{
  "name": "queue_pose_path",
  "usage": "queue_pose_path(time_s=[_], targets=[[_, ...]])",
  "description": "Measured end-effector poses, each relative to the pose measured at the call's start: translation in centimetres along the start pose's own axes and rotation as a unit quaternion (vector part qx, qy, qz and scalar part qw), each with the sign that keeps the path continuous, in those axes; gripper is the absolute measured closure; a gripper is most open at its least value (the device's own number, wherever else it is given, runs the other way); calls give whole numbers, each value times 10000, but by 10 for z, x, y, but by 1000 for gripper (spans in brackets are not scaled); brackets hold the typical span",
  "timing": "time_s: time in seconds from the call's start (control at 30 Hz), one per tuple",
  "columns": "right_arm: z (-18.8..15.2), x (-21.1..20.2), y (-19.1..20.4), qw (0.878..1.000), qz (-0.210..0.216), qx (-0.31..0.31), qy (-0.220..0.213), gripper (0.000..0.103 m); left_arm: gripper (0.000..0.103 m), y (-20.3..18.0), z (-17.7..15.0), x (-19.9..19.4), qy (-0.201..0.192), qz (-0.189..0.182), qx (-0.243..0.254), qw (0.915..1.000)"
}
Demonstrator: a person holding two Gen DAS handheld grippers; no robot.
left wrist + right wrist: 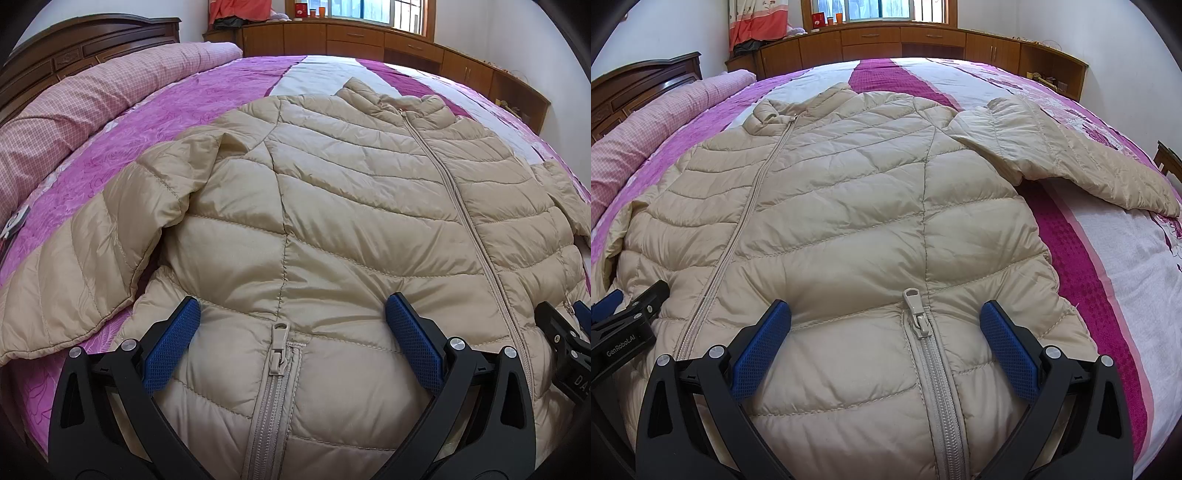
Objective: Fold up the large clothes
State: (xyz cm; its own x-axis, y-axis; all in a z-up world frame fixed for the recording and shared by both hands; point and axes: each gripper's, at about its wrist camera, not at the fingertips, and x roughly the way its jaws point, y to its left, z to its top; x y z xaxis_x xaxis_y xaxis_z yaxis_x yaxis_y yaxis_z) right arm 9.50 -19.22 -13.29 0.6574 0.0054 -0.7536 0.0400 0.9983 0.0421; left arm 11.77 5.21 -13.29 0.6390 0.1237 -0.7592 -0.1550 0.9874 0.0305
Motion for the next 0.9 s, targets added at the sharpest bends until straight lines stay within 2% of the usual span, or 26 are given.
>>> queue_pose_path(time_s=[0.9], targets=[[0, 0, 0, 10000, 0, -1, 0, 5, 3, -2, 0, 1, -8, 27, 17, 10000]])
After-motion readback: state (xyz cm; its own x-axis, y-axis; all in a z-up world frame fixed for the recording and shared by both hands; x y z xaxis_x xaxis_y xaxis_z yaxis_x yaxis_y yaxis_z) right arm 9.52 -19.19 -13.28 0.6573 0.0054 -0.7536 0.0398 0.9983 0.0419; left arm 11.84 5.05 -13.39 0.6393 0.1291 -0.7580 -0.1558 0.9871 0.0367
